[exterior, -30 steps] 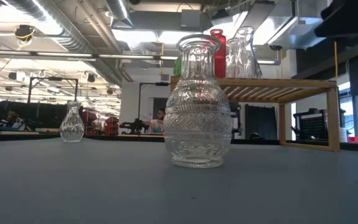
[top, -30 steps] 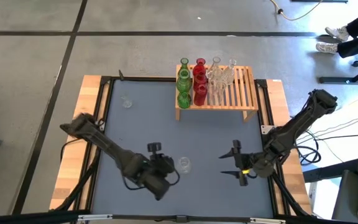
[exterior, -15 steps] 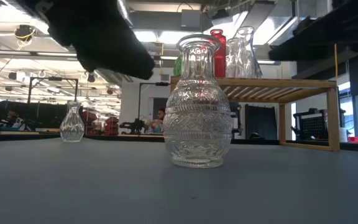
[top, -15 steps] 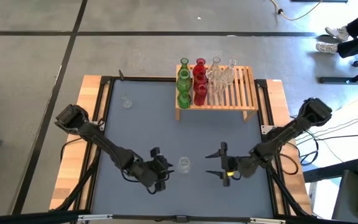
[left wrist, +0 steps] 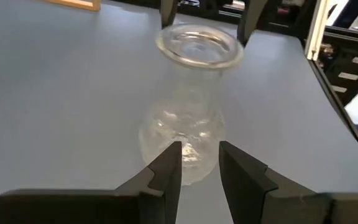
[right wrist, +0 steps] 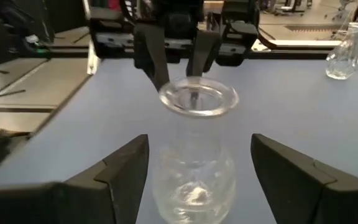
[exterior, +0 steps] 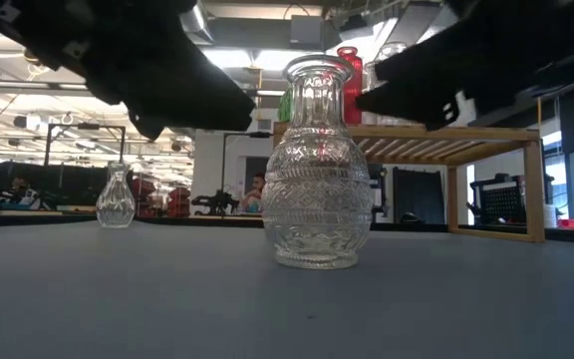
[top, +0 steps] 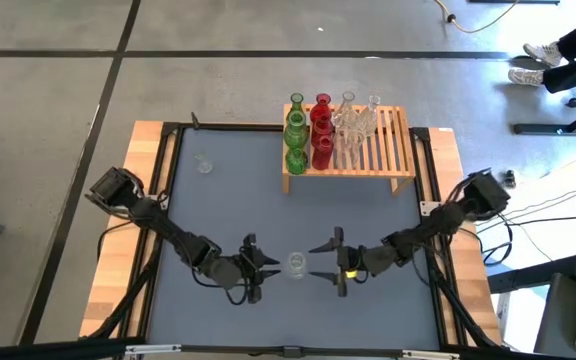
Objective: Sort vases onto shelf
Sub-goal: Put the bottom transparent vase on the shelf, aligned with the other transparent vase
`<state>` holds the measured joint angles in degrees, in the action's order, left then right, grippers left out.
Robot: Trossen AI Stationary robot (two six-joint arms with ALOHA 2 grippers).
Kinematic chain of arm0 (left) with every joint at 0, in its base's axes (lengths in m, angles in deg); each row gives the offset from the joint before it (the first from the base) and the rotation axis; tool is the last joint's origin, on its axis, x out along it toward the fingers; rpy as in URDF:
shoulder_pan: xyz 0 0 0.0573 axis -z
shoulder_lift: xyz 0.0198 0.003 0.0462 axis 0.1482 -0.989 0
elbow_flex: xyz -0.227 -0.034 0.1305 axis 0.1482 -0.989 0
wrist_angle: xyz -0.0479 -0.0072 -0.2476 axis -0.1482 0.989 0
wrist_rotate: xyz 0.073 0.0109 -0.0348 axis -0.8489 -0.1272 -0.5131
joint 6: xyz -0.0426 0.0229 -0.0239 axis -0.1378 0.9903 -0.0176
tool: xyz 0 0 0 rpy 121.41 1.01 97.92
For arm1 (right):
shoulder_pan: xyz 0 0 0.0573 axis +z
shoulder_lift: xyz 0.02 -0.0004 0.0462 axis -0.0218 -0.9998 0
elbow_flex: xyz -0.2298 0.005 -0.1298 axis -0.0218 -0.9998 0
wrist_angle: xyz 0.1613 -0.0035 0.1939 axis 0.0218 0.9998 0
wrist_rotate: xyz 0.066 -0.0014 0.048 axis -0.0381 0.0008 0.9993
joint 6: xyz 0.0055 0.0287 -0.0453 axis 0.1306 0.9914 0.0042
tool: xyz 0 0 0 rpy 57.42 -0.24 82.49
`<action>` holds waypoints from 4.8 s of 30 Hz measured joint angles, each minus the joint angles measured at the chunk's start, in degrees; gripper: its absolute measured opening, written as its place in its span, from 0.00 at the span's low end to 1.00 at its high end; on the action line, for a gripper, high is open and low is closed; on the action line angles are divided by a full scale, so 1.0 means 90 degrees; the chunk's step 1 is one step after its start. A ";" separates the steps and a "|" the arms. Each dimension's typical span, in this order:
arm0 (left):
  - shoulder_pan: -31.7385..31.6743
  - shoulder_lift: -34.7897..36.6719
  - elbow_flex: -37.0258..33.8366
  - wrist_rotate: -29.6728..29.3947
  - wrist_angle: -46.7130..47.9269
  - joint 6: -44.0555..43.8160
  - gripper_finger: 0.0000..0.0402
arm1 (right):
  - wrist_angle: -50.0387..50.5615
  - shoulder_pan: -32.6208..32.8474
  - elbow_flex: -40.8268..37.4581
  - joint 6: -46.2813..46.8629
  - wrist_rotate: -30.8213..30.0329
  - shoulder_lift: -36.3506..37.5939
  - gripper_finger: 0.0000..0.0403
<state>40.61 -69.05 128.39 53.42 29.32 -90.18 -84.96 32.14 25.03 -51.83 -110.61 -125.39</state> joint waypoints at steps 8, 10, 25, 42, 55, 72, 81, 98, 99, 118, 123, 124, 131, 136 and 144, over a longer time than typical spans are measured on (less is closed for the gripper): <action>-0.0076 -0.0002 -0.0006 -0.0008 0.0005 -0.0004 0.25 | -0.0033 -0.0160 0.0657 -0.0129 0.0051 -0.0840 0.66; -0.0074 -0.0002 -0.0006 -0.0058 0.0005 -0.0030 0.25 | -0.0028 -0.0155 0.0855 -0.0224 -0.0063 -0.1000 0.66; -0.0059 -0.0005 -0.0006 -0.0126 0.0024 -0.0158 0.25 | 0.0061 -0.0348 0.1263 -0.0222 -0.0164 -0.1406 0.38; 0.0042 -0.0007 -0.0006 -0.0135 0.0022 -0.0177 0.25 | 0.0979 -0.0254 0.1250 -0.0430 -0.0269 -0.0551 0.31; 0.0084 -0.0007 -0.0006 -0.0198 0.0019 -0.0219 0.25 | 0.2520 0.0523 0.1252 -0.0951 -0.1710 0.1060 0.31; 0.0077 -0.0007 -0.0006 -0.0345 0.0017 -0.0228 0.25 | 0.5365 0.0984 0.1252 -0.0493 -0.2683 0.3906 0.31; 0.0077 -0.0009 -0.0006 -0.0347 0.0015 -0.0223 0.25 | 0.6234 0.0982 0.1252 -0.0521 -0.2958 0.5155 0.32; 0.0074 -0.0010 -0.0006 -0.0509 0.0005 -0.0225 0.25 | 0.6924 0.0982 0.1255 -0.1021 -0.3553 0.6642 0.31; 0.0068 -0.0010 -0.0006 -0.0511 0.0005 -0.0225 0.25 | 0.6976 0.0982 0.1255 -0.1063 -0.3652 0.6695 0.32; -0.0062 -0.0010 -0.0006 -0.0512 -0.0017 -0.0220 0.25 | 0.8019 0.0731 0.1257 -0.1065 -0.4881 0.7448 0.32; -0.0199 -0.0010 -0.0006 -0.0475 -0.0034 -0.0219 0.25 | 0.8141 -0.0105 0.1257 -0.1006 -0.3961 0.7449 0.32; -0.0223 -0.0010 -0.0006 -0.0474 -0.0034 -0.0219 0.25 | 0.8158 -0.0341 0.1257 -0.0979 -0.3720 0.7442 0.32; -0.0422 -0.0010 -0.0006 -0.0444 -0.0034 -0.0165 0.25 | 0.8201 -0.2146 0.1257 -0.0915 -0.1934 0.7203 0.32; -0.0445 -0.0010 -0.0004 -0.0436 0.0039 -0.0059 0.25 | 0.8188 -0.3406 0.1257 -0.1074 -0.0920 0.7218 0.32; -0.0445 -0.0010 -0.0004 -0.0434 0.0067 0.0008 0.25 | 0.8128 -0.5366 0.1257 -0.1081 0.0820 0.6862 0.32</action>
<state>36.60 -69.14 128.35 49.52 29.92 -90.11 -11.81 -16.15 36.34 -61.56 -103.23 -63.63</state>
